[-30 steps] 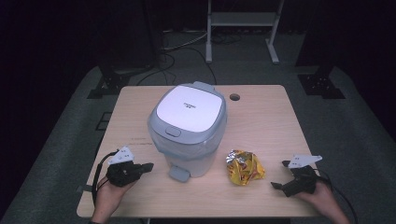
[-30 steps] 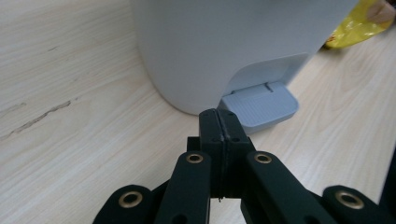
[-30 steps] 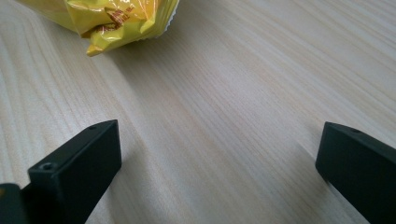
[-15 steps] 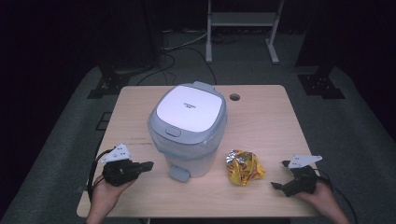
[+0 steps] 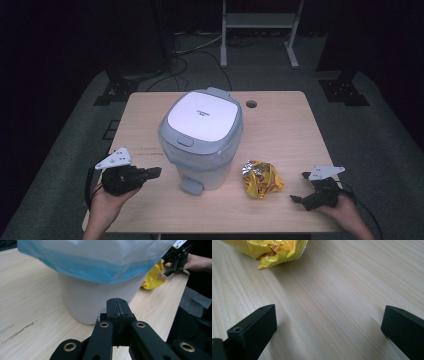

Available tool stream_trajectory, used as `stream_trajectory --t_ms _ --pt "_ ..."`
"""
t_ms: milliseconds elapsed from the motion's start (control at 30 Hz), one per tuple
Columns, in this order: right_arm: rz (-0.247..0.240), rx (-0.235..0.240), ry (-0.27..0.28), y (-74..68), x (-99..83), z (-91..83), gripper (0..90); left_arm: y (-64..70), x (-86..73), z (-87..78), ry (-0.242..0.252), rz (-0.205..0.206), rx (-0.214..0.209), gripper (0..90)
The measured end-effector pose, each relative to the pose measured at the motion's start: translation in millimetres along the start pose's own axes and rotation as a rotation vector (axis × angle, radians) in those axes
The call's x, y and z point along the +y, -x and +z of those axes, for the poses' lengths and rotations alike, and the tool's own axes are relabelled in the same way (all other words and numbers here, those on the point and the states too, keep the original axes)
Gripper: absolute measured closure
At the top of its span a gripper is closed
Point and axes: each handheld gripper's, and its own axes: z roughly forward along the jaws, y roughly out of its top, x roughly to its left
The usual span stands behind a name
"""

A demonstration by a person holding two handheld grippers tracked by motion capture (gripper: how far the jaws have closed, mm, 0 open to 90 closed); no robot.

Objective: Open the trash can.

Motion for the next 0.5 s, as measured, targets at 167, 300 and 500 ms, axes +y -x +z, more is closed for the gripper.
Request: stream_trajectory --t_ms 167,300,500 --pt "0.0 0.0 0.0 0.0 0.0 0.0 0.0 3.8 11.0 -7.7 0.021 0.009 -0.02 90.0" --pt "0.0 0.0 0.0 0.0 0.0 0.0 0.0 6.7 22.7 -11.8 0.037 0.03 -0.03 90.0" --pt "0.0 0.0 0.0 0.0 0.0 0.0 0.0 7.8 32.8 -14.5 0.063 0.048 -0.055 90.0"
